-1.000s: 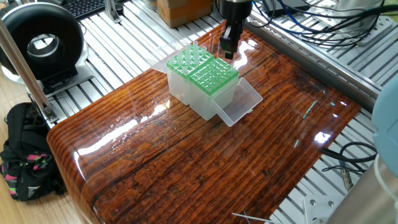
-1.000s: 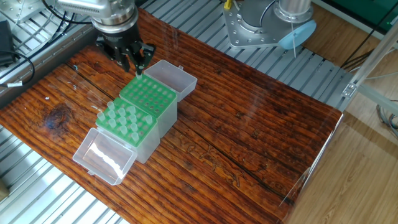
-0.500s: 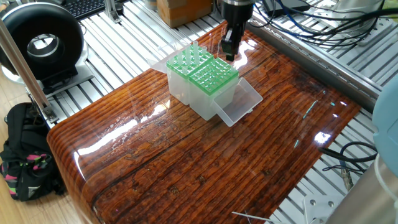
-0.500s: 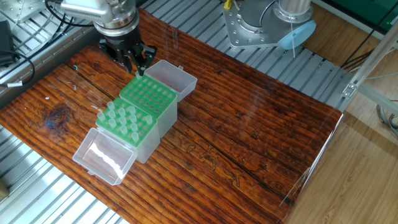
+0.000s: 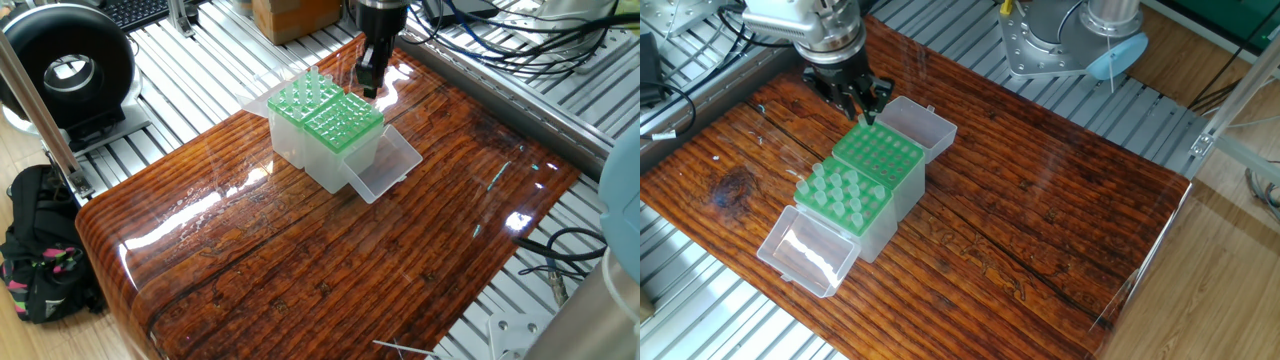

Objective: Transfer all large pipette tips from one holder to another

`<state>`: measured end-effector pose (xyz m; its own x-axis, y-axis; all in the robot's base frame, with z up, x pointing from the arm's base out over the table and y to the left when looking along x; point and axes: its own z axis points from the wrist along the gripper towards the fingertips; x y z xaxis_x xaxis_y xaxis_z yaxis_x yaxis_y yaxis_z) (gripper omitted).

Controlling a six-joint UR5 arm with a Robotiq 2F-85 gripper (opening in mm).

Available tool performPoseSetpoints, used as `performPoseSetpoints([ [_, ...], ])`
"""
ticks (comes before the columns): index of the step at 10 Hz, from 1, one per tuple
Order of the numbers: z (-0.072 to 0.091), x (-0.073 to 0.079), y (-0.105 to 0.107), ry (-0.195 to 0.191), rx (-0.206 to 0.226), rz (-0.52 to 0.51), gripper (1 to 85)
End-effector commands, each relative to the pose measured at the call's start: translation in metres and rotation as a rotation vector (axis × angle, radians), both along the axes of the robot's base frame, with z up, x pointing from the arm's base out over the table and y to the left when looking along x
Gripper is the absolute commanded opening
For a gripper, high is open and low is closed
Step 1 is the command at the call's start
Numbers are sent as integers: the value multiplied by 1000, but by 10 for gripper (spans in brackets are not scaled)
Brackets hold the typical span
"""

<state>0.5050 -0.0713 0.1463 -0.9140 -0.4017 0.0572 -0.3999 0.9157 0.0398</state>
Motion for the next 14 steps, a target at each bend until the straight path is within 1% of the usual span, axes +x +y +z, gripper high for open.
performPoseSetpoints([
  [1,-3,1,4,-5,16,-4,333],
  [7,-4,2,4,-9,18,-9,307],
  [9,-4,5,6,-20,24,-11,293],
  [11,-4,5,5,-20,20,-15,283],
  [12,-4,4,4,-17,16,-20,257],
  [14,-5,2,4,-11,14,-24,240],
])
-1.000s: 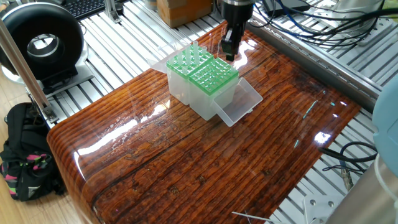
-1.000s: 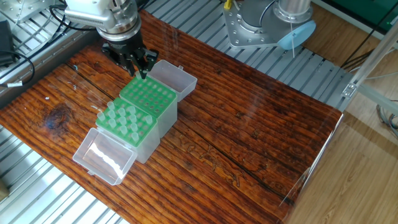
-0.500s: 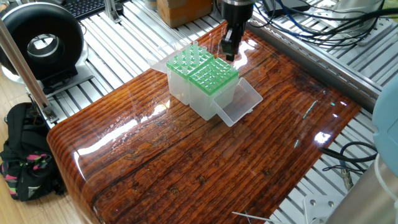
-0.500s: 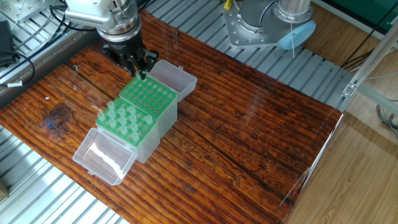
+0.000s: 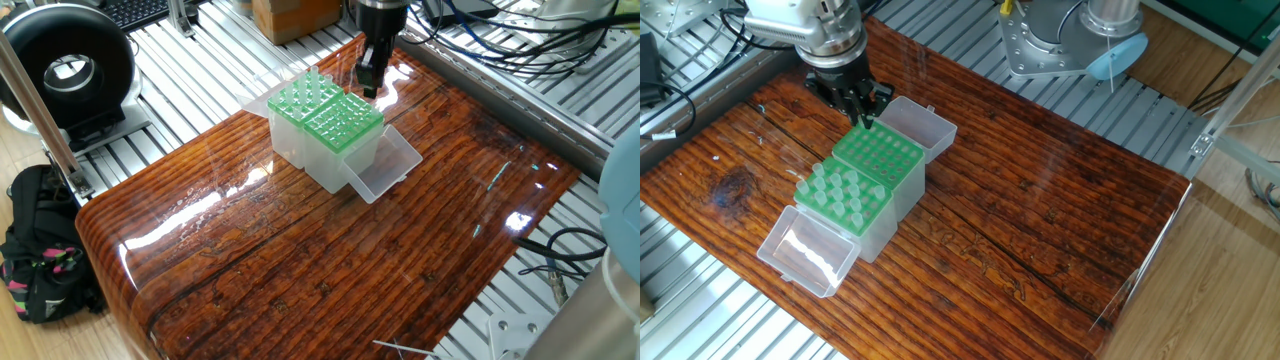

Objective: Transfer all large pipette tips from one holder to another

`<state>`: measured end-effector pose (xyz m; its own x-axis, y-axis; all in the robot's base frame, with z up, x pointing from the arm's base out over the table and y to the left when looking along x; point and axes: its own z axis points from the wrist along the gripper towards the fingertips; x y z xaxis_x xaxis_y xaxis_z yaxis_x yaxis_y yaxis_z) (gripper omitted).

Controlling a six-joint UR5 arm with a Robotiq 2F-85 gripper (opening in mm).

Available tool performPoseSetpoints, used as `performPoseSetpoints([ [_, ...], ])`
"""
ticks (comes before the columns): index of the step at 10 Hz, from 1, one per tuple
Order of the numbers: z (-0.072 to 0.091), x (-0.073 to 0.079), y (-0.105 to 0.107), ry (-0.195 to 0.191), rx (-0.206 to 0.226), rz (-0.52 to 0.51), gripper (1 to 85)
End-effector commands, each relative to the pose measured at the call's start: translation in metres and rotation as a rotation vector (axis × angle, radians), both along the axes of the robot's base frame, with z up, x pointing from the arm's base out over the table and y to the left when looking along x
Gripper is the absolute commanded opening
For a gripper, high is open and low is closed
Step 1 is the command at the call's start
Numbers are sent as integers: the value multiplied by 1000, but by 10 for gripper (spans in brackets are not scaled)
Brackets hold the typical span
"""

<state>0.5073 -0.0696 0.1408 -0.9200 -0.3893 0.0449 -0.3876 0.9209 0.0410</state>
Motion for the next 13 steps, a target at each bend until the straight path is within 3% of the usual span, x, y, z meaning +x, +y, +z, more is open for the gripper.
performPoseSetpoints([
  [1,0,0,2,2,8,-12,237],
  [5,1,-2,2,7,9,-18,190],
  [13,14,1,8,7,17,-24,183],
])
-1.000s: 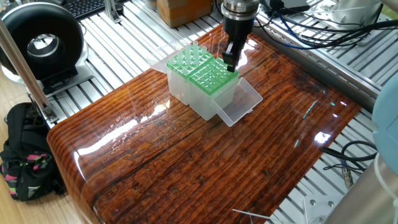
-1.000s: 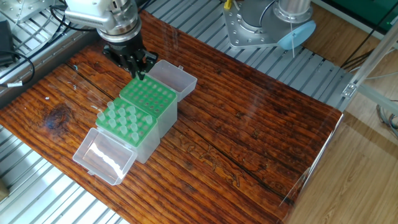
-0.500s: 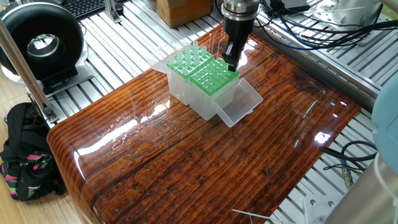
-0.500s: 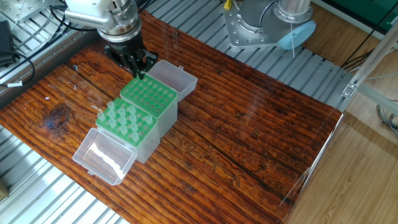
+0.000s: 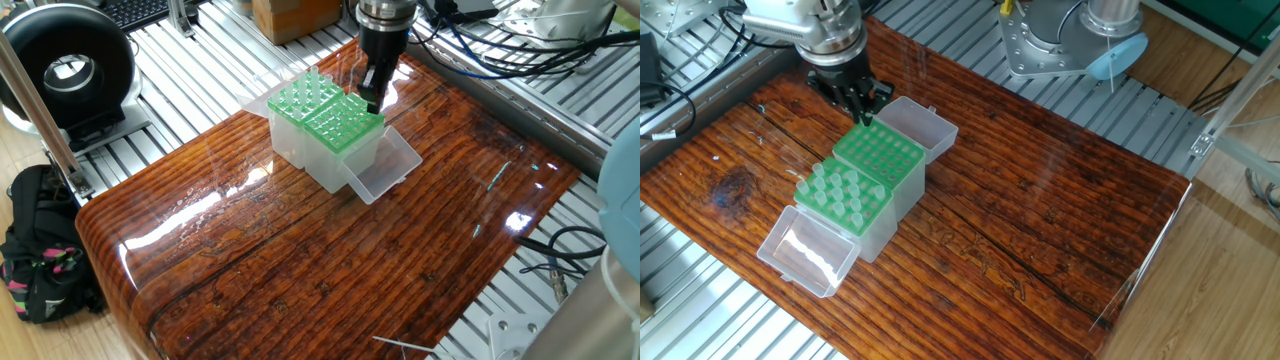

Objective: Transfer all large pipette tips from one holder to another

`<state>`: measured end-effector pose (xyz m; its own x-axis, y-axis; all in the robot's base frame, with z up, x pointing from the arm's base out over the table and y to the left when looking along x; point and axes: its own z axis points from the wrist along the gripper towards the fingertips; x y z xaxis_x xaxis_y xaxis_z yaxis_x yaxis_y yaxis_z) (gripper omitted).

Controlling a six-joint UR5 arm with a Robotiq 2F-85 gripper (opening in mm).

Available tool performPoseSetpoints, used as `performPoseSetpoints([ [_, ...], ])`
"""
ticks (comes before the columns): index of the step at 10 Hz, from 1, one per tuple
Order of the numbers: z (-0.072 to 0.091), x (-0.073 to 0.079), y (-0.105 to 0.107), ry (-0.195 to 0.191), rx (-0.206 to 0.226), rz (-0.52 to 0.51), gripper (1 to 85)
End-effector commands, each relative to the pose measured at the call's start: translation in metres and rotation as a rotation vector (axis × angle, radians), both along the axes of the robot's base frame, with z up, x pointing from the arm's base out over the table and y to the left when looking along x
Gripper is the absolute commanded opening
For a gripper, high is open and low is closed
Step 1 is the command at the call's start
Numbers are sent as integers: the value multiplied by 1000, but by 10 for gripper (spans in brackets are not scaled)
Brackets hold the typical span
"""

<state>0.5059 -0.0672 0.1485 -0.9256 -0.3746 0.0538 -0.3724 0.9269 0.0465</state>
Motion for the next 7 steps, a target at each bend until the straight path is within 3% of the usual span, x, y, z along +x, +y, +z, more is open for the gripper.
performPoseSetpoints([
  [1,10,3,8,-4,15,-10,183],
  [7,28,7,11,9,21,-12,177],
])
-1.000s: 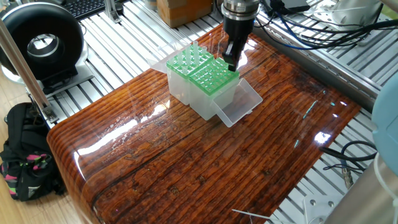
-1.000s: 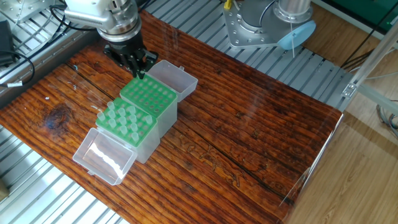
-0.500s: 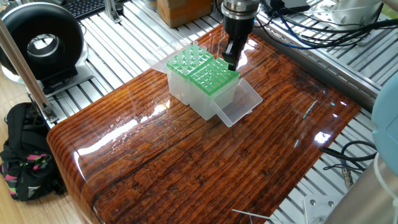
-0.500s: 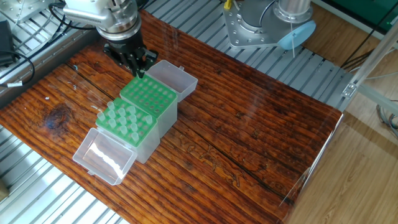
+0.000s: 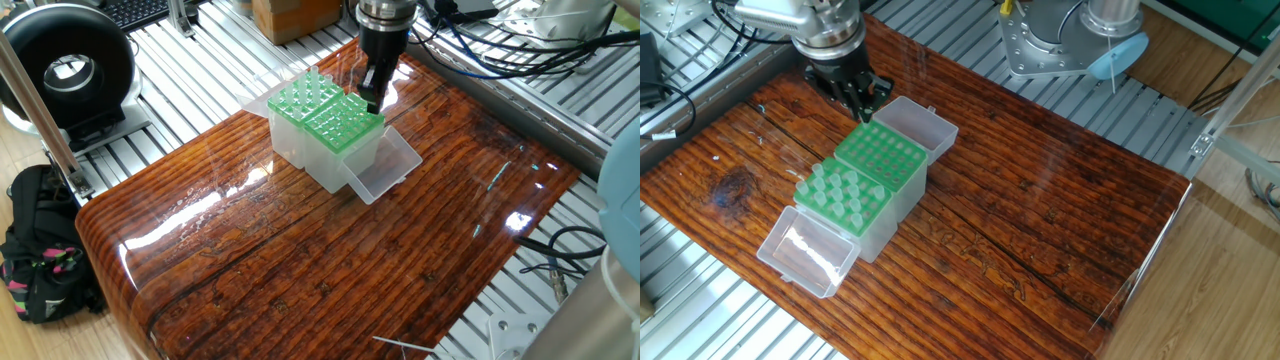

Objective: Transfer all large pipette tips from one holder to another

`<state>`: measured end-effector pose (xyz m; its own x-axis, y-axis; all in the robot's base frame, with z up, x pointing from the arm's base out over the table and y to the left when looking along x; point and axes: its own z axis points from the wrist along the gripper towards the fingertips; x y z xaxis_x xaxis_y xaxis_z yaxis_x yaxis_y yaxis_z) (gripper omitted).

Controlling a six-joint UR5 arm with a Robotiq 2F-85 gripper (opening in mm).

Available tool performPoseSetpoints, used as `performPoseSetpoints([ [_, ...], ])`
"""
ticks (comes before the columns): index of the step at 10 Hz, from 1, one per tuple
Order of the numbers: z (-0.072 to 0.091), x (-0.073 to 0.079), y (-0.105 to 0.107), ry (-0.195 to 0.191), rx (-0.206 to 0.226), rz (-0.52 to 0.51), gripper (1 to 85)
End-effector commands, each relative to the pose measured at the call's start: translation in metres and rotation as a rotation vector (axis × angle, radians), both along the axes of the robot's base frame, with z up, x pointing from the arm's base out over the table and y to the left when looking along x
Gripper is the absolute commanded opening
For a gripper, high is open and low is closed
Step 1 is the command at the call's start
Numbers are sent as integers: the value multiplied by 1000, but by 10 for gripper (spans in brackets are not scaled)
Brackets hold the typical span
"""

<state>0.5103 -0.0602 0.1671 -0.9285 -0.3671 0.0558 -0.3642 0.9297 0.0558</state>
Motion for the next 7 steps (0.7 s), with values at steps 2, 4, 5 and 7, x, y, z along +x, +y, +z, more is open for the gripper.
performPoseSetpoints([
  [2,15,5,3,14,21,3,177],
  [4,20,5,0,24,21,6,177],
  [5,22,5,0,28,21,6,177],
  [7,29,5,0,37,23,7,177],
])
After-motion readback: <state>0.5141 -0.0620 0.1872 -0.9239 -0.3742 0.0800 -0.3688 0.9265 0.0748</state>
